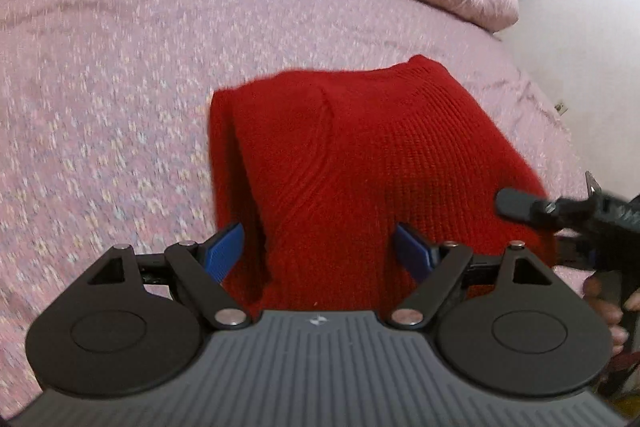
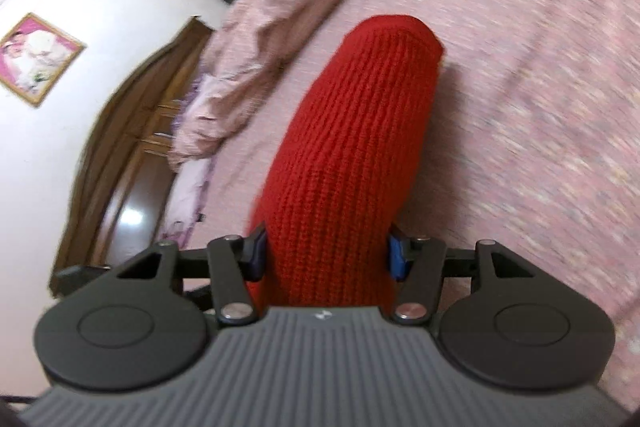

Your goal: Fold small clothes

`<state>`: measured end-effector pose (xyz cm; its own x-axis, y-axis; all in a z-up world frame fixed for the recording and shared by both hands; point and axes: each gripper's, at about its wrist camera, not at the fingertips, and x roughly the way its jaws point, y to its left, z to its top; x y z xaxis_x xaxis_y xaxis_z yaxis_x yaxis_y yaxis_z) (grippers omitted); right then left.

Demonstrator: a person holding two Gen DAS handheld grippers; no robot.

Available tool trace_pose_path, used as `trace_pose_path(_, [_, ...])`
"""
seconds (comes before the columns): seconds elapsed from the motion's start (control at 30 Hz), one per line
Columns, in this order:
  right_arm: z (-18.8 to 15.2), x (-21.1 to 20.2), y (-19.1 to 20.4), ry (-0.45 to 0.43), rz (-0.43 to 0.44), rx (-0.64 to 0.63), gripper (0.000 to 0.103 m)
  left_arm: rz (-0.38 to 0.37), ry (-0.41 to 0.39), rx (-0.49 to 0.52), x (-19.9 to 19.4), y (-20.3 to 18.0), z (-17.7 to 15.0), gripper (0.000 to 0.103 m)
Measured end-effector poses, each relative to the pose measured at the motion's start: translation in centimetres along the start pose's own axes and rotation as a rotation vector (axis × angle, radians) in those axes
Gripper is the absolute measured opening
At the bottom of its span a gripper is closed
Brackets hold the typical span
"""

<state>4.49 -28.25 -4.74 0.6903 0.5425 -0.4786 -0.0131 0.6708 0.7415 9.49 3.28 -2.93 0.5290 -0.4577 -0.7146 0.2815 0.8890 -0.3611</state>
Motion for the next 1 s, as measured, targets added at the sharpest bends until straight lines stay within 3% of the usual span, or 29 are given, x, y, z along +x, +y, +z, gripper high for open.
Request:
trace_pose_path(0.17, [-1.8,0.9,-1.8,-0.002,-0.101,-0.042,0.065,0.000,0.012,-0.003,0.4,0.1,-1.0,0.086])
trace_pose_path(0.37, [-1.9,0.4,0.3,-0.041,-0.161,-0.146,0.071,0.037,-0.022,0.011,-0.6,0.0,-1.3,0.086])
trace_pose_path(0.53, [-1.8,-2.2,2.4,-0.197,-0.245,-0.299,0.070,0.098,-0.067,0.027,-1.8,-0.3,-1.3,0.086])
trace_pose_path(0.6, [-1.4,-2.2,2.6,-0.223,-0.282,-0.320,0.064,0.123,-0.082,0.035,-2.0,-0.4,-1.3,0.086])
trace_pose_path(0.67, [-0.8,-1.3,1.8,-0.187,-0.261,-0.300,0.041,0.153,-0.091,0.047,-2.1,-0.4,-1.3,0.086])
trace_pose_path(0.87, [-1.4,1.1,3.4,-0.149,-0.234,-0.382,0.039,0.236,-0.098,0.070,-1.7,0.7,-1.6,0.086])
trace_pose_path(1.0, [-1.9,2.6,4.1,-0.135,-0.275,-0.475,0.040,0.217,-0.086,0.029,-1.3,1.8,-1.9,0.087])
